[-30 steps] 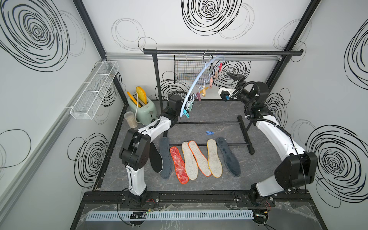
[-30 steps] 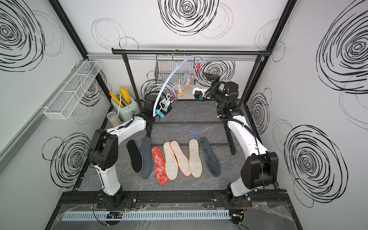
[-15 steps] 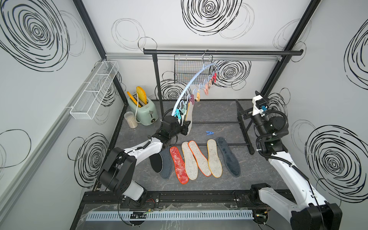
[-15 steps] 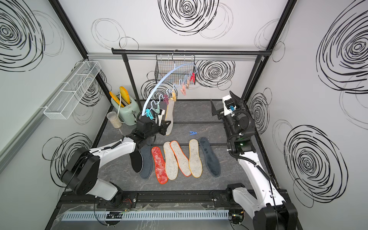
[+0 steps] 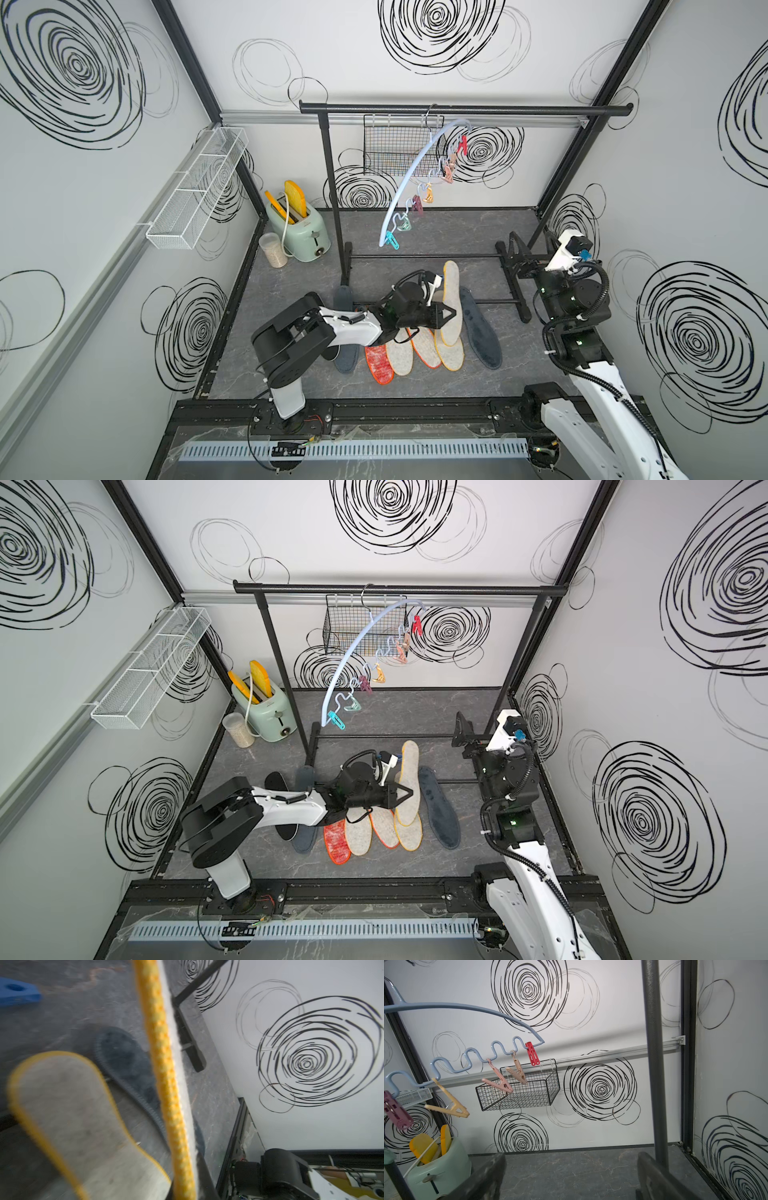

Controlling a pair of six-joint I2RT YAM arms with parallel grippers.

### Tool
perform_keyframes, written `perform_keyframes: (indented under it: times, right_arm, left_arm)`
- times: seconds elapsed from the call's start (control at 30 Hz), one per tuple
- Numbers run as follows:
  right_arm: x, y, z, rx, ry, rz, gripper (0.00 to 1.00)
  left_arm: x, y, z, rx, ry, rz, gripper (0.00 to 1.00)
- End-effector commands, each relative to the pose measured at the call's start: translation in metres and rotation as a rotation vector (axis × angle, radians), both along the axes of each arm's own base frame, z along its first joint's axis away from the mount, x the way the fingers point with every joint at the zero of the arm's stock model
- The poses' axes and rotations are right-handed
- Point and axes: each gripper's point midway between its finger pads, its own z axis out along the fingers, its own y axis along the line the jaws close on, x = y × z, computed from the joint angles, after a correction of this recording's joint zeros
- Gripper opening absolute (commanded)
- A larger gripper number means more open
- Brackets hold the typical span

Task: Take the shoe insoles off the hanger
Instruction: Place the insole at the center of the board.

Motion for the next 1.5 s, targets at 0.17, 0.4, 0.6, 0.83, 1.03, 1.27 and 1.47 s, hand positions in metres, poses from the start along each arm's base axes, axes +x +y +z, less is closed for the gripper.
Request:
perform_keyframes:
  times: [0.17, 0.4, 0.6, 0.83, 1.03, 1.27, 1.47]
  right_arm:
    - [-0.005, -0.019, -0.009, 0.015, 0.066, -0.103, 0.99]
    - [-0.009, -0.021, -0.016, -0.01, 0.065, -0.122, 0.99]
    - [-0.006, -0.019, -0.016, -0.012, 0.068, -0.119, 0.99]
    - [-0.004, -0.017, -0.017, -0.006, 0.07, -0.108, 0.99]
    - [0.0, -0.014, -0.019, 0.017, 0.081, -0.088, 0.99]
    - [0.0, -0.014, -0.017, 0.007, 0.08, -0.092, 0.99]
    - [0.002, -0.014, -0.016, 0.005, 0.085, -0.089, 0.99]
  left_arm:
    - [0.001, -0.085, 0.021, -0.22, 0.075, -0.079, 0.09]
    - [0.004, -0.133, 0.01, -0.211, 0.093, -0.134, 0.2]
    - [-0.002, -0.145, -0.017, -0.155, 0.139, -0.16, 0.54]
    - [-0.013, -0.095, -0.055, 0.007, 0.147, -0.132, 0.59]
    - [-0.03, -0.081, -0.065, 0.133, 0.115, -0.157, 0.67]
    - [-0.032, -0.08, -0.063, 0.404, -0.092, -0.164, 0.7]
    - [-0.032, -0.075, -0.072, 0.573, -0.169, -0.176, 0.68]
